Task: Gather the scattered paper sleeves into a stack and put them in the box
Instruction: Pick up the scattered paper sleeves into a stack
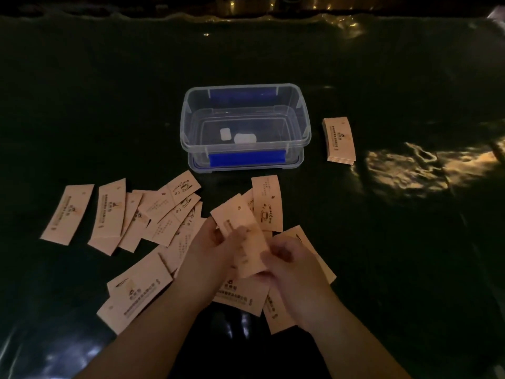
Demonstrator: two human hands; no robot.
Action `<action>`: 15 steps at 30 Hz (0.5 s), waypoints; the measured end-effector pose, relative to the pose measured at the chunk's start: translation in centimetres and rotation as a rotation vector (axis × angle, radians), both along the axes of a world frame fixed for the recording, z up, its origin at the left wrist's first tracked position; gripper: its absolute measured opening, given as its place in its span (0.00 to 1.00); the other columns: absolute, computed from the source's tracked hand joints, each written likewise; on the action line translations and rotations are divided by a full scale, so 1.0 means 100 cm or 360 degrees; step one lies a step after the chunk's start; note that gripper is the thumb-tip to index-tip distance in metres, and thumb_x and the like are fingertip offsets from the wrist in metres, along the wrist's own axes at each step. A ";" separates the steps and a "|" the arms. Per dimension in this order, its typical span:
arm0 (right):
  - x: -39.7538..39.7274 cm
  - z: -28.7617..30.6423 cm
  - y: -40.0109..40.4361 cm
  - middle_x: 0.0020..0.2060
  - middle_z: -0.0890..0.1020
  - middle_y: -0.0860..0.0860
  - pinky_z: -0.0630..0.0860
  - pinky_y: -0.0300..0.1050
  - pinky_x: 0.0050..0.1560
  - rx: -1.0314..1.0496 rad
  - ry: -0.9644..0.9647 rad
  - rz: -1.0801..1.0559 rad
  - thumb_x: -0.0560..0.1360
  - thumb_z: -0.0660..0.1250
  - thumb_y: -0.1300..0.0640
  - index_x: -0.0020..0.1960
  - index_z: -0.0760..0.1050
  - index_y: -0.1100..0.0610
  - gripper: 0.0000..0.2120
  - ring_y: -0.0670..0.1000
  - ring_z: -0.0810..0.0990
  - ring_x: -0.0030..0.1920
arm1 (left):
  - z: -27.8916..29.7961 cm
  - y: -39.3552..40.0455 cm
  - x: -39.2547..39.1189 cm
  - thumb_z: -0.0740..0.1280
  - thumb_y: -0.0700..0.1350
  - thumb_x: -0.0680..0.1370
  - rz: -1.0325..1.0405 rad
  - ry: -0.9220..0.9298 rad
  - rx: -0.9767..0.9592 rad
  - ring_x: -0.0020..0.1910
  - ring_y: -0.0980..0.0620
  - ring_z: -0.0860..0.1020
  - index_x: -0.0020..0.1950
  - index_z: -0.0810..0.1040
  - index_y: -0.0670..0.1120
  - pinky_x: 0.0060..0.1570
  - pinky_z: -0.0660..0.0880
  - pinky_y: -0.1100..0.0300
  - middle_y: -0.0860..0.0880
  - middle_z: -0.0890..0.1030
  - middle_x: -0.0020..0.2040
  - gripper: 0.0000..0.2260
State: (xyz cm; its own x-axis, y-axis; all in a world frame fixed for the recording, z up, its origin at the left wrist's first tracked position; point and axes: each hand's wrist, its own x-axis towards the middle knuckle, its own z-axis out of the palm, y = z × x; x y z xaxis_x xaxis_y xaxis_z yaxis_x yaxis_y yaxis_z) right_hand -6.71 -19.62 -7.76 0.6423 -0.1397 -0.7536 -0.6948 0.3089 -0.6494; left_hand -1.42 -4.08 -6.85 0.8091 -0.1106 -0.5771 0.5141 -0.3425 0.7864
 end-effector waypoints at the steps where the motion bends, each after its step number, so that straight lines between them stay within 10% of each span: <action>1: -0.004 -0.001 0.003 0.52 0.84 0.43 0.85 0.44 0.40 -0.0128 -0.0026 0.0116 0.78 0.70 0.51 0.44 0.82 0.35 0.10 0.43 0.88 0.43 | 0.002 -0.002 0.002 0.68 0.58 0.79 0.0090 0.0024 0.0012 0.44 0.57 0.87 0.54 0.74 0.69 0.42 0.85 0.53 0.57 0.86 0.51 0.06; 3: -0.013 -0.007 -0.001 0.56 0.79 0.39 0.78 0.40 0.47 -0.0729 -0.0092 0.0251 0.78 0.68 0.45 0.50 0.78 0.34 0.05 0.41 0.82 0.50 | 0.003 -0.003 0.007 0.67 0.54 0.81 0.0240 0.0064 0.0020 0.46 0.52 0.87 0.49 0.74 0.69 0.43 0.85 0.49 0.56 0.84 0.52 0.08; 6: -0.032 -0.017 -0.022 0.68 0.67 0.45 0.70 0.48 0.63 -0.1724 0.0089 0.0671 0.76 0.69 0.41 0.71 0.67 0.40 0.26 0.46 0.66 0.66 | 0.003 0.002 0.015 0.66 0.50 0.82 0.0440 0.0204 -0.0161 0.51 0.46 0.86 0.54 0.76 0.67 0.48 0.85 0.41 0.52 0.84 0.57 0.09; 9: -0.049 -0.026 -0.036 0.74 0.59 0.47 0.64 0.57 0.72 -0.1817 0.0218 0.1173 0.74 0.68 0.34 0.77 0.58 0.42 0.37 0.54 0.58 0.73 | -0.001 0.007 0.019 0.66 0.45 0.82 0.0573 0.0303 -0.0382 0.53 0.44 0.87 0.62 0.78 0.61 0.50 0.84 0.38 0.49 0.87 0.58 0.13; 15: -0.055 -0.024 -0.041 0.73 0.63 0.48 0.66 0.47 0.69 -0.1989 0.0012 0.1257 0.79 0.64 0.40 0.75 0.63 0.45 0.27 0.50 0.62 0.70 | -0.010 0.010 0.020 0.66 0.38 0.81 0.0528 0.0356 -0.0660 0.49 0.47 0.89 0.63 0.79 0.58 0.39 0.85 0.48 0.49 0.89 0.54 0.17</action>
State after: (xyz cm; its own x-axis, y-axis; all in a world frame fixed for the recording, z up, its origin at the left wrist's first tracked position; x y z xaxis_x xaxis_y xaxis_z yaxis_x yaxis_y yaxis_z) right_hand -12.23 -23.71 -10.20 0.8559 -0.3101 -0.4139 -0.4174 -0.8867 -0.1990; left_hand 0.62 -3.12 -7.89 0.7026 -0.1251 -0.7005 0.7104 0.1795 0.6805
